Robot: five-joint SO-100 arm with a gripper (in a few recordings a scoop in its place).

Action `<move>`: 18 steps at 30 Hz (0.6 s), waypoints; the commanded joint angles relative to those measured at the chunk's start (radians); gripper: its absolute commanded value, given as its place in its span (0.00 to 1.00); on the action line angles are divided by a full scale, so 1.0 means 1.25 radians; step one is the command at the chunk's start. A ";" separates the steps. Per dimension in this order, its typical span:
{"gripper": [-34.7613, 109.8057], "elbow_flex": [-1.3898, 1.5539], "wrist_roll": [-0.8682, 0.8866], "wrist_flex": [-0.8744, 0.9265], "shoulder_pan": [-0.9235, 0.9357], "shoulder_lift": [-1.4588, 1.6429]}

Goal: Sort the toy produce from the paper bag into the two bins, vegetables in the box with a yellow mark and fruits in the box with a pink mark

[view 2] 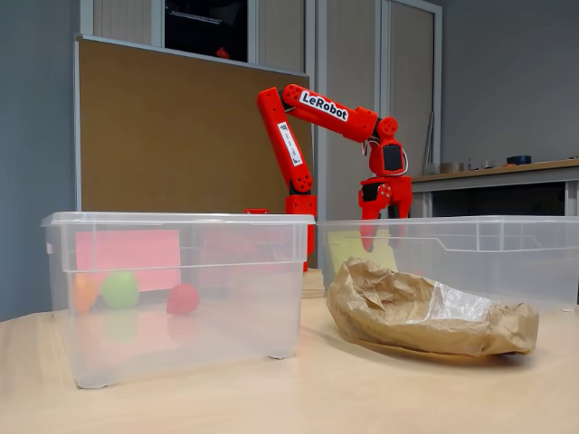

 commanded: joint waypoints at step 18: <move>0.24 -0.452 -1.311 -0.088 0.391 -0.210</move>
